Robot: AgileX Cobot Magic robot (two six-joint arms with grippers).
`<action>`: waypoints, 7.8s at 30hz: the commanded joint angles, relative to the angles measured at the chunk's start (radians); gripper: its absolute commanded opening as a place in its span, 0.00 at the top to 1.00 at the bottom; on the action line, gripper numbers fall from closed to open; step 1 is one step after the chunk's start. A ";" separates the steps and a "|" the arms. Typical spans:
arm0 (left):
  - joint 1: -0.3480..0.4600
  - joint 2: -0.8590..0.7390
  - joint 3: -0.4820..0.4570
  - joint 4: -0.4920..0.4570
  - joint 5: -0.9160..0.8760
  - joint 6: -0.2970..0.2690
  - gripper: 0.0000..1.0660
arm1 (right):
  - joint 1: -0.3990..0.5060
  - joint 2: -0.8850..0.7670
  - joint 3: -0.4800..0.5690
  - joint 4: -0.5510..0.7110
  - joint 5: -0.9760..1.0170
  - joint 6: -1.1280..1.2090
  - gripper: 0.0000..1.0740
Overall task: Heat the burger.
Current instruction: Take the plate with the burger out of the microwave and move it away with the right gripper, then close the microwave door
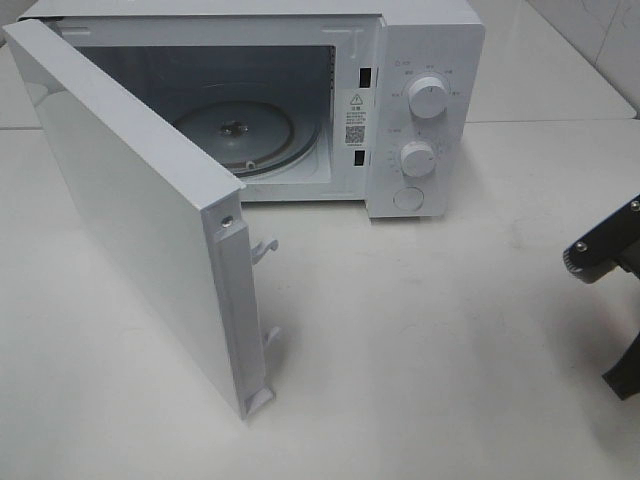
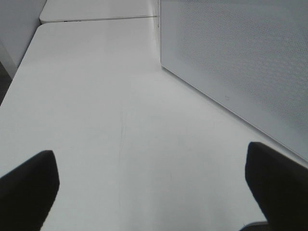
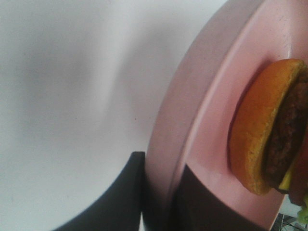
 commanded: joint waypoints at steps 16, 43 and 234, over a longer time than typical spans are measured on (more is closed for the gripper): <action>-0.001 -0.015 0.002 -0.004 -0.012 -0.004 0.08 | -0.003 0.343 -0.095 -0.074 0.022 0.193 0.96; -0.001 -0.015 0.002 -0.004 -0.012 -0.004 0.08 | -0.001 0.371 -0.111 -0.051 -0.051 0.251 0.51; -0.001 0.860 0.355 0.081 -1.575 -0.022 1.00 | -0.497 -1.466 -0.045 0.820 0.090 -0.913 0.29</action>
